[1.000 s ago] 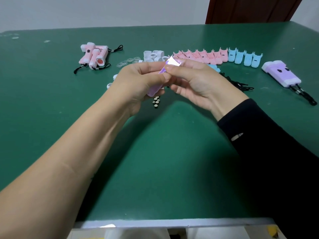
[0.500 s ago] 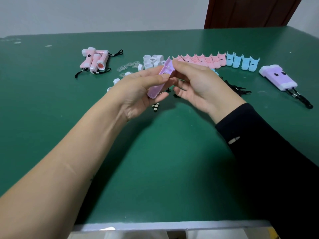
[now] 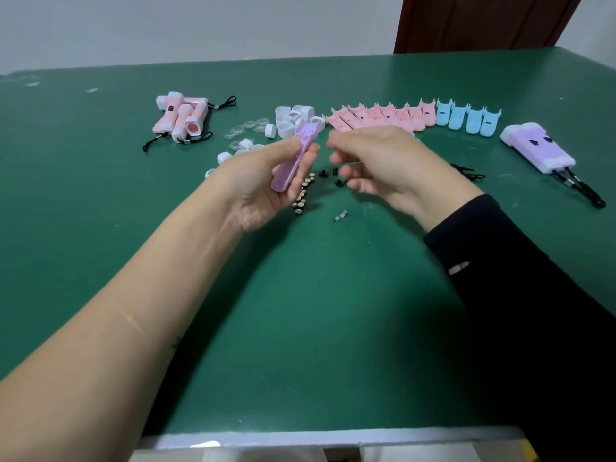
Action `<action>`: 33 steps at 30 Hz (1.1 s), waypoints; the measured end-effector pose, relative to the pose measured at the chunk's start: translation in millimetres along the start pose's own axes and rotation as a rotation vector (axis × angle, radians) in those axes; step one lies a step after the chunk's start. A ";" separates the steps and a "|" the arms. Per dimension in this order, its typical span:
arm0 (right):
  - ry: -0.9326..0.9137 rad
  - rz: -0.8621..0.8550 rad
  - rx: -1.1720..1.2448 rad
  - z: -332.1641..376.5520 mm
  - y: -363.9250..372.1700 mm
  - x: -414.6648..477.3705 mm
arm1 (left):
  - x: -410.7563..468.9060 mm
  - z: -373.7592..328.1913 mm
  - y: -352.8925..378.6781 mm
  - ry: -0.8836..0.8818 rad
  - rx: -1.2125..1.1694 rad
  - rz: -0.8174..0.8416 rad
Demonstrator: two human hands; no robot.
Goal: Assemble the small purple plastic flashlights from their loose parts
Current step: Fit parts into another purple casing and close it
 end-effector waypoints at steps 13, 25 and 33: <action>0.066 0.285 -0.980 -7.1 13.8 -10.3 | 1.7 -5.2 -1.0 0.052 0.225 0.019; 0.034 0.199 -1.072 -2.1 15.2 -6.9 | -2.7 -26.3 -7.3 0.271 0.453 -0.052; 0.017 0.153 -1.128 1.7 13.9 -8.2 | -5.8 -31.6 -4.5 0.341 0.497 -0.071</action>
Point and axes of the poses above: each hand's wrist, its own x-axis towards the middle knuckle, its own y-axis out of the palm, z = x × y, the point moved 9 cm from there along x, towards the middle knuckle, and after that the axes turned 8 degrees about z, right-handed, at the moved point
